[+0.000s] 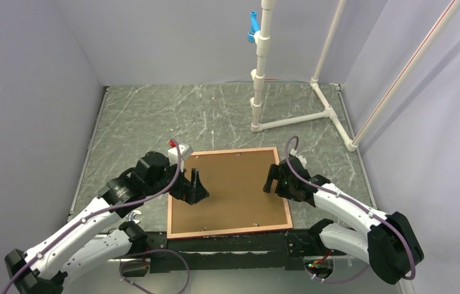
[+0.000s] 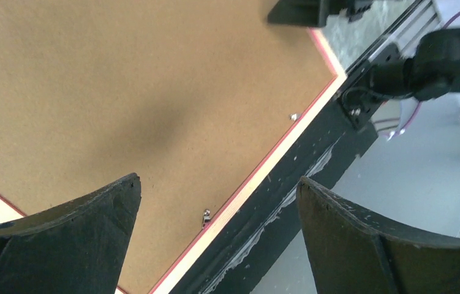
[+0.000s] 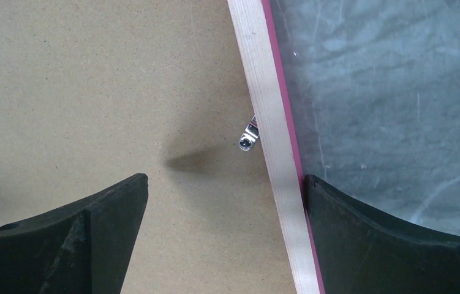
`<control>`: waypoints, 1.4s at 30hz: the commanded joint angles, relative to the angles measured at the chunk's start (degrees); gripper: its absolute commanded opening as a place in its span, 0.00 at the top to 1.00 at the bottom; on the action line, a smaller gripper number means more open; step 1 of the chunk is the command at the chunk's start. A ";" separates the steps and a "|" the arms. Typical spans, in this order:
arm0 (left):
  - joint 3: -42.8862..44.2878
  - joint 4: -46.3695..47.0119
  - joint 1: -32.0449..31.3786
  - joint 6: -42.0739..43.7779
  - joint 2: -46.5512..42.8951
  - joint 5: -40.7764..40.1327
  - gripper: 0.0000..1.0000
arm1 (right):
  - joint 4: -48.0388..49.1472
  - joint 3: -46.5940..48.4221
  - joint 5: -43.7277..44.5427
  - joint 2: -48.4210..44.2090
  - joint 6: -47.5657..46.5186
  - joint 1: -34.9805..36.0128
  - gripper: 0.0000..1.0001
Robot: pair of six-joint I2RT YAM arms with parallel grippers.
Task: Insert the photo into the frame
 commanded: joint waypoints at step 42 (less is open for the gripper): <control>12.39 1.21 21.04 -1.29 44.43 -11.62 0.01 | 2.27 13.58 -12.30 21.34 -3.71 -4.46 0.00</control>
